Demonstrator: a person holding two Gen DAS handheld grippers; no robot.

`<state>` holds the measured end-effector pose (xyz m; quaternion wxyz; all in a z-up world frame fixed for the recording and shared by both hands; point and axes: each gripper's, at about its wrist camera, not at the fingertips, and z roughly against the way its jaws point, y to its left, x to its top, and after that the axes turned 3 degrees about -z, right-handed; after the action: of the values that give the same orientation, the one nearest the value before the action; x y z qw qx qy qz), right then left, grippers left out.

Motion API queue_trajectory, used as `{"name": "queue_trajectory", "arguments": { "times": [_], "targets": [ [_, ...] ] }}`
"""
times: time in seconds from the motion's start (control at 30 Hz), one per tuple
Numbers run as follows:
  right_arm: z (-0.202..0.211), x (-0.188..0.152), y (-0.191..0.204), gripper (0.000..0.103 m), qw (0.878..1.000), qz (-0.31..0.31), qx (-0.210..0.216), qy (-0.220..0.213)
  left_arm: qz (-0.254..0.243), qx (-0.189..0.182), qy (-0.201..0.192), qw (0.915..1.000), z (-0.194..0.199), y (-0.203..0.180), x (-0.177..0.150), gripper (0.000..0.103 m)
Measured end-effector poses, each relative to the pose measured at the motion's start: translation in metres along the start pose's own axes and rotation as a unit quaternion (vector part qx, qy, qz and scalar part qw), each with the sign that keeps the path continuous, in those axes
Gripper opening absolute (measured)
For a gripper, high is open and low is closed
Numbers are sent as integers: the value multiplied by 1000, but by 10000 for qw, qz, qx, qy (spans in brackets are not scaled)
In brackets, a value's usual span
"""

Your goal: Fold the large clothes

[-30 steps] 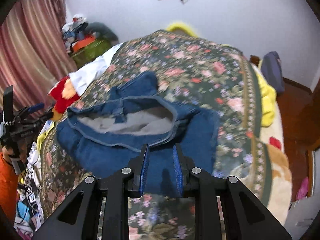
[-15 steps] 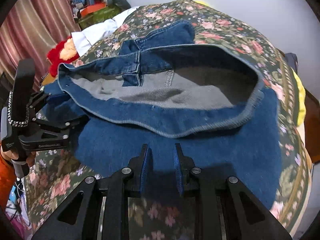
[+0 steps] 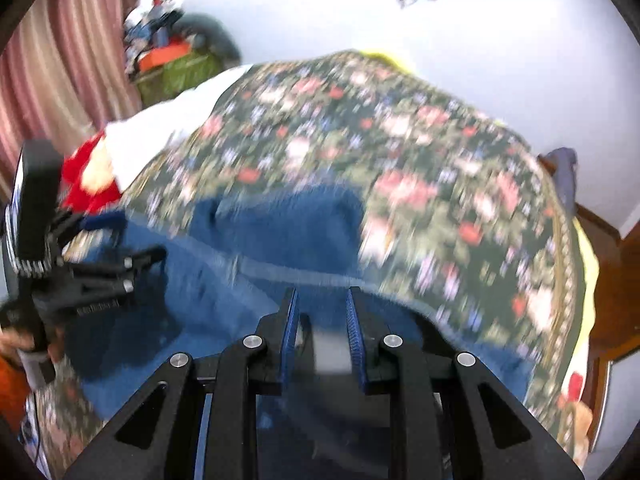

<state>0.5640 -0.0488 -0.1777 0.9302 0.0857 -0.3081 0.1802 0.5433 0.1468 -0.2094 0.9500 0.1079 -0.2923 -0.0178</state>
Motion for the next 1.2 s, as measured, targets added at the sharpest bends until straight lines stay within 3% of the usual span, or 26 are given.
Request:
{"name": "queue_trajectory", "arguments": {
  "times": [0.1, 0.23, 0.33, 0.47, 0.53, 0.7, 0.8, 1.0, 1.1, 1.2],
  "targets": [
    [9, 21, -7, 20, 9994, -304, 83, -165, 118, 155, 13, 9998, 6, 12, 9, 79],
    [38, 22, -4, 20, 9976, -320, 533, -300, 331, -196, -356, 9986, 45, 31, 2, 79],
    [58, 6, 4, 20, 9966, -63, 784, -229, 261, -382, -436, 9980, 68, 37, -13, 81],
    [67, -35, 10, 20, 9949, 236, 963, 191, 46, -368, -312, 9988, 77, 39, -42, 84],
    [61, -59, 12, 20, 9942, 419, 856, 492, -84, -276, -222, 9993, 78, 40, -60, 84],
    [27, -98, -4, 20, 9921, 729, 65, 1020, -28, -56, 73, 10000, 65, 57, -105, 84],
    [14, -86, -24, 20, 9943, 457, -123, 951, 219, 64, 311, 9993, 49, 74, -120, 84],
    [-22, -34, -59, 20, 9963, -250, -298, 762, 946, -19, 421, 9946, 28, 107, -127, 90],
    [-33, -15, -66, 20, 9945, -657, -306, 752, 1053, 88, 491, 9932, 23, 115, -130, 92],
    [-21, -7, -59, 20, 9956, -609, -486, 515, 1006, 226, 473, 9935, 32, 118, -129, 91]
  ]
}}
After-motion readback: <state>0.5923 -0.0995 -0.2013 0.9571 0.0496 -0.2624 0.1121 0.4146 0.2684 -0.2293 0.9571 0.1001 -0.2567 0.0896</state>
